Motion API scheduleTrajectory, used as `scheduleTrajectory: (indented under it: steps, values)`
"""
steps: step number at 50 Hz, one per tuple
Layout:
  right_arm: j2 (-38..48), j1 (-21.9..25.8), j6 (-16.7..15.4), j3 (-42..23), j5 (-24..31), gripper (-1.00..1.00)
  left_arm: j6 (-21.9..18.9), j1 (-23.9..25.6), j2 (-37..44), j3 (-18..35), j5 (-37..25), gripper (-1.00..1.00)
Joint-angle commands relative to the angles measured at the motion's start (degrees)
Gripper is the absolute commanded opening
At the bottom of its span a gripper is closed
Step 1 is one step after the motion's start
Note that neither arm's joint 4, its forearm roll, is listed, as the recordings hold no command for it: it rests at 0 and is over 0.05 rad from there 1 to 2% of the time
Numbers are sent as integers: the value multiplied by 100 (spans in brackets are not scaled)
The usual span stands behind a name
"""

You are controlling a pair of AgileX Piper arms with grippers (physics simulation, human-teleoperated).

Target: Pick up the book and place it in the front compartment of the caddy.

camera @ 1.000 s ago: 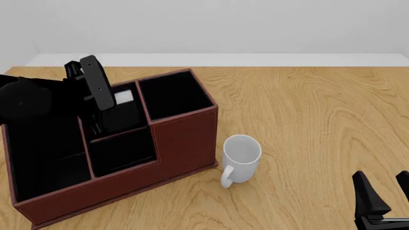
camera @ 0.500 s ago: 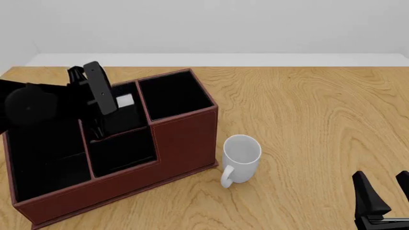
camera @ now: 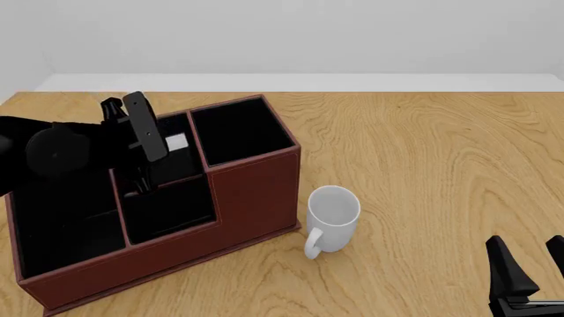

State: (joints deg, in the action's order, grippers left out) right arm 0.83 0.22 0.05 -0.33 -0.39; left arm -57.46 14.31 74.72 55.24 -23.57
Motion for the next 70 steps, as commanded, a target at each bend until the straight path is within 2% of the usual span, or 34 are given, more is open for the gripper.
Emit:
scheduleTrajectory:
  steps: [1,30,46,47,48,50,70]
  values:
    - [0,0,0,0,0,100,-90,-68,90,-27,257,-100]
    - [1,0,0,0,0,100,-73,-217,292,-169,549,-100]
    - [-1,-1,1,0,0,100,-28,-202,287,-155,497,-100]
    - [-1,-1,-1,0,0,100,-104,-283,300,-128,673,100]
    - [-1,0,0,0,0,100,96,-309,410,64,383,100]
    - [-1,0,0,0,0,100,-16,-190,249,-142,435,100]
    - [1,1,1,0,0,100,-8,-181,167,-21,352,100]
